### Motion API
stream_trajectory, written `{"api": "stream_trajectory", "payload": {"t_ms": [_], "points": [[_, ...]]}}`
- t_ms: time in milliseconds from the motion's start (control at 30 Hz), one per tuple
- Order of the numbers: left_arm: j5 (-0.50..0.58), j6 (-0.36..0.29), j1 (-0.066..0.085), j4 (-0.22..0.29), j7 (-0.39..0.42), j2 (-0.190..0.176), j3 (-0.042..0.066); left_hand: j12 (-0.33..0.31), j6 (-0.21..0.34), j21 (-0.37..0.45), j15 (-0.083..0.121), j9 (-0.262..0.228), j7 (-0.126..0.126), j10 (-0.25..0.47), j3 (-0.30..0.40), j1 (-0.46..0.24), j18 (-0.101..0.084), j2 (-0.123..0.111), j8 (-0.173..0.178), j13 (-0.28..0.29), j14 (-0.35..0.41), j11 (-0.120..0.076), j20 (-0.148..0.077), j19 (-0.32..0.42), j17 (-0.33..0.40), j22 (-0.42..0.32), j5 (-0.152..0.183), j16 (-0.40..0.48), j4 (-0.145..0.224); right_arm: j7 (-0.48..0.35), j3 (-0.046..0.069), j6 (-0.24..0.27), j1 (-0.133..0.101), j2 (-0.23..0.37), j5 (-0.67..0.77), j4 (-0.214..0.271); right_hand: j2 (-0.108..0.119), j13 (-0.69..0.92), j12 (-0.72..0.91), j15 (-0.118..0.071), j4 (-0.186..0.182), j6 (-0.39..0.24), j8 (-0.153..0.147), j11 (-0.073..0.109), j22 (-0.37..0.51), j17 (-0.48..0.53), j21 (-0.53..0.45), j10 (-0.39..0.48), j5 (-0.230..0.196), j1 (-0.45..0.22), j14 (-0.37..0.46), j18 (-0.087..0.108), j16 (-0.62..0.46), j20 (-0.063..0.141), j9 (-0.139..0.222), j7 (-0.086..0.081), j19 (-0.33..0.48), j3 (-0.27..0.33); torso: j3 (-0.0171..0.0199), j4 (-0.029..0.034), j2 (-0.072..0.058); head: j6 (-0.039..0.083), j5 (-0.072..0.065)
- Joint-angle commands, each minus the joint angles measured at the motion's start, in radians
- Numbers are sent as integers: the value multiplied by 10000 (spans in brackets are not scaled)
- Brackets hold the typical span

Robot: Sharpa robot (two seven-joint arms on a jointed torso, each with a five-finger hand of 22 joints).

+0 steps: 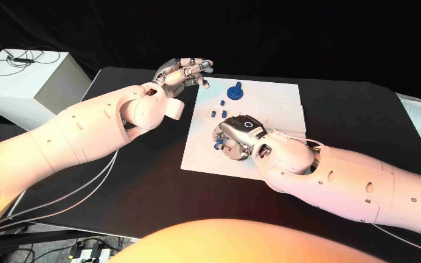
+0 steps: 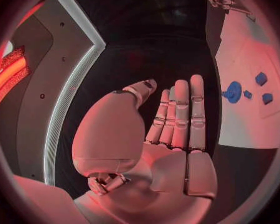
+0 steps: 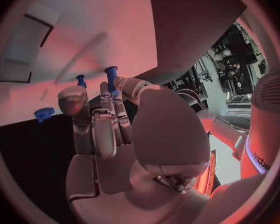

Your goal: Assemble the parts on the task board

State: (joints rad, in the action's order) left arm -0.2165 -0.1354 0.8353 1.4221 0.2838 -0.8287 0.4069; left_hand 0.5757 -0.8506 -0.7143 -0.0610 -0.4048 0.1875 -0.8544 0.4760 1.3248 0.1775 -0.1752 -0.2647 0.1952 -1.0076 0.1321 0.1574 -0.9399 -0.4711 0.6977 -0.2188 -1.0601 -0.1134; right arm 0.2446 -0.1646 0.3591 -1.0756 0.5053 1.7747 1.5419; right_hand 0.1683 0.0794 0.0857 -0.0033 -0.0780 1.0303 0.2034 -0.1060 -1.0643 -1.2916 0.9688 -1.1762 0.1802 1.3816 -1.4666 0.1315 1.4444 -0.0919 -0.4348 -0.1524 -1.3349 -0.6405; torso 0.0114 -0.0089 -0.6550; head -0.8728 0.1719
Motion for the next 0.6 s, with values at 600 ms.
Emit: {"api": "stream_trajectory", "payload": {"t_ms": [600], "points": [[-65,281,6,4,-67,19,4,51,71,63,-15,-10,30,111,-37,7,58,21,-61,-18,19,-3,11,-105,-5,-31,-18,7,-109,-239,-47,415,40,9,-362,-2,924,-130,-225,364,93,-1186,-841,-196,463,181,-758,1087,97,-132,-380,39,-116,-325,366,-397,260,606,18,-2,9,2,-41]]}}
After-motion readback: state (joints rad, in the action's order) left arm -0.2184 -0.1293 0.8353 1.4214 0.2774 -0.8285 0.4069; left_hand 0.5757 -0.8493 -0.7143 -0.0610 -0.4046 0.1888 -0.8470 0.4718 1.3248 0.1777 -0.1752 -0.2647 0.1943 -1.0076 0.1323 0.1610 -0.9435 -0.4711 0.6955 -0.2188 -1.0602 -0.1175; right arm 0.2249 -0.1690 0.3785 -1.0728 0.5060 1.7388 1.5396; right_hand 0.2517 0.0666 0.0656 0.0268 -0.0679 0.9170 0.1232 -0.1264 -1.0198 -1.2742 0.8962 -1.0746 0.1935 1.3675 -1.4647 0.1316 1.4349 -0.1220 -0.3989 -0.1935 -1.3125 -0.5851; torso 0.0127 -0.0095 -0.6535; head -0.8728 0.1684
